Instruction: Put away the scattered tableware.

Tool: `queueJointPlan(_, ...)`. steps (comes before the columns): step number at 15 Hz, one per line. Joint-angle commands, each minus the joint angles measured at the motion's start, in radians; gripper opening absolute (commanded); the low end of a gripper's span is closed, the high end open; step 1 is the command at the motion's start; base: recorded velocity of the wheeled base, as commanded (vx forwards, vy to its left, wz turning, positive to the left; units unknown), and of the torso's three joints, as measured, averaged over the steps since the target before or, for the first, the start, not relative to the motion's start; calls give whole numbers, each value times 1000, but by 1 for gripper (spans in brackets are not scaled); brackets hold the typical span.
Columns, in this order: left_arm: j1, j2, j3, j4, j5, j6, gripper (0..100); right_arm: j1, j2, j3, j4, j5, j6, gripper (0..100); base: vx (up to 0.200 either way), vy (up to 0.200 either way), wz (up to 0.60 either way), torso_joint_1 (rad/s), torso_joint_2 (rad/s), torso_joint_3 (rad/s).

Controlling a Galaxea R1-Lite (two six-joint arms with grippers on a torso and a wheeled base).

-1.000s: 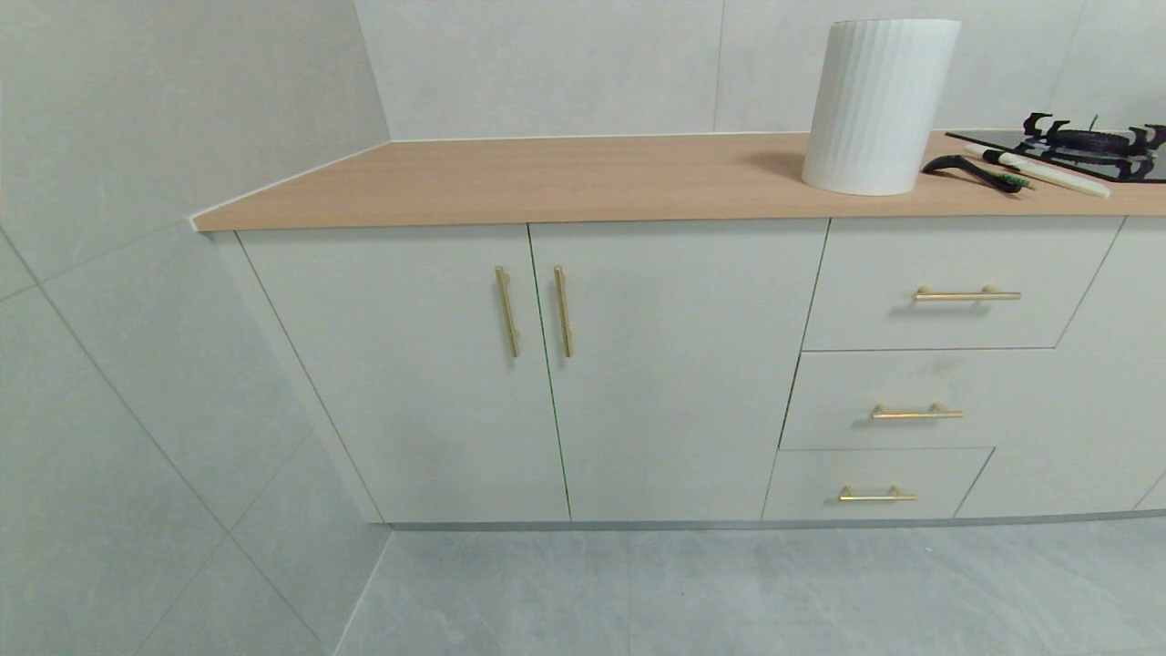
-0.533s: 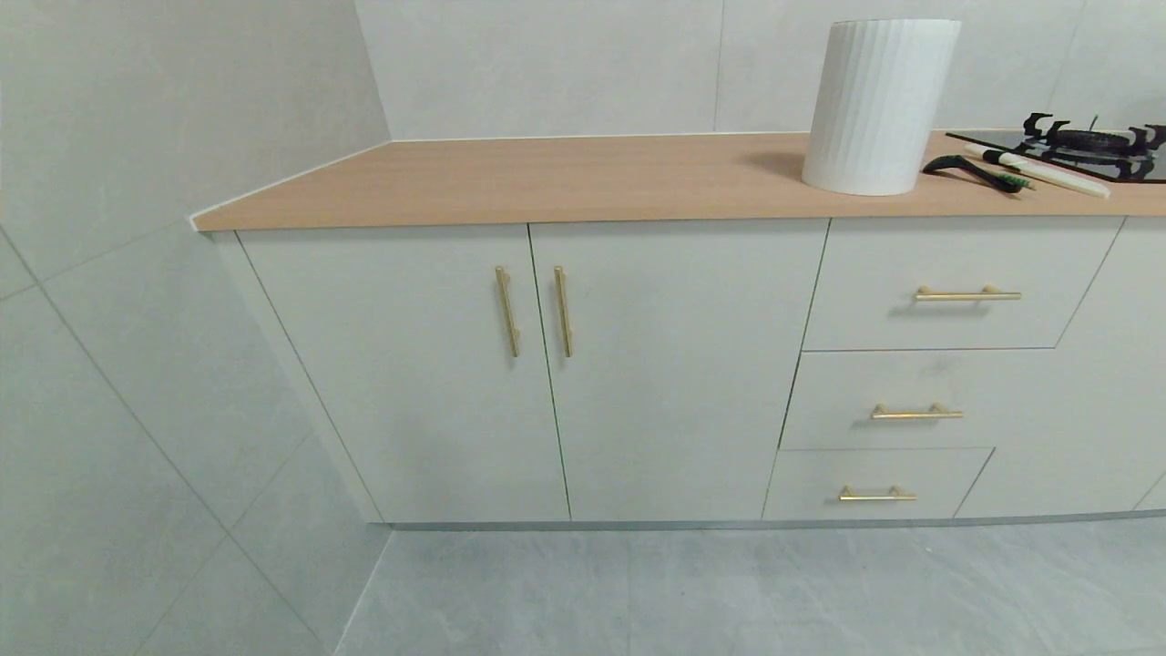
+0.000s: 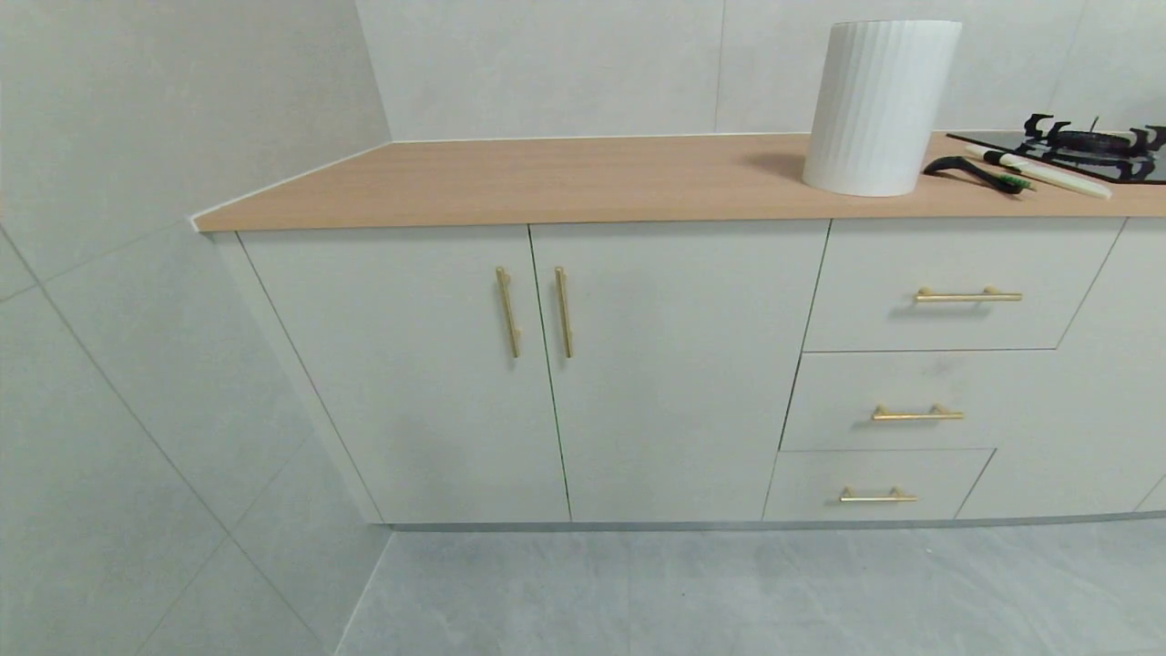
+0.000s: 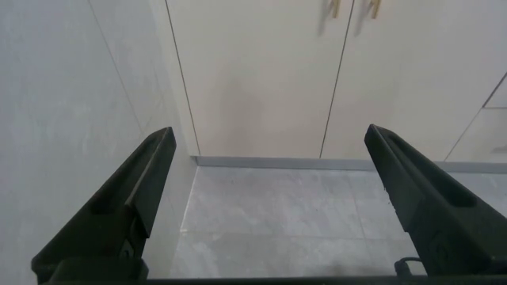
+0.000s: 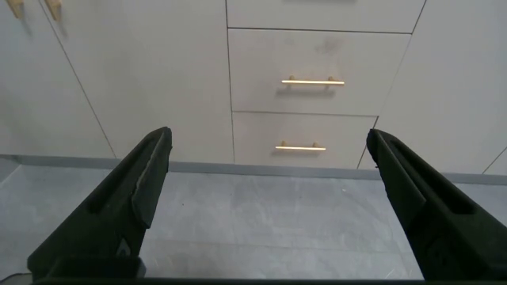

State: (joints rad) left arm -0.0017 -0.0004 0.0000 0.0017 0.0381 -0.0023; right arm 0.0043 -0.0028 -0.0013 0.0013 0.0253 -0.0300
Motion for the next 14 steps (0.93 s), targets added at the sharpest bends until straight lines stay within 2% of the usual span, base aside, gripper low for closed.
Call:
queueJointPlan(1, 0, 2, 0, 0, 0, -1, 100, 0, 3, 1, 0, 1, -1, 100, 0, -200, 0, -2, -2, -2)
queueJointPlan(14, 0, 0, 0, 0, -1, 4, 100, 0, 3, 1, 0, 1, 1, 100, 0, -200, 0, 4, 3, 4)
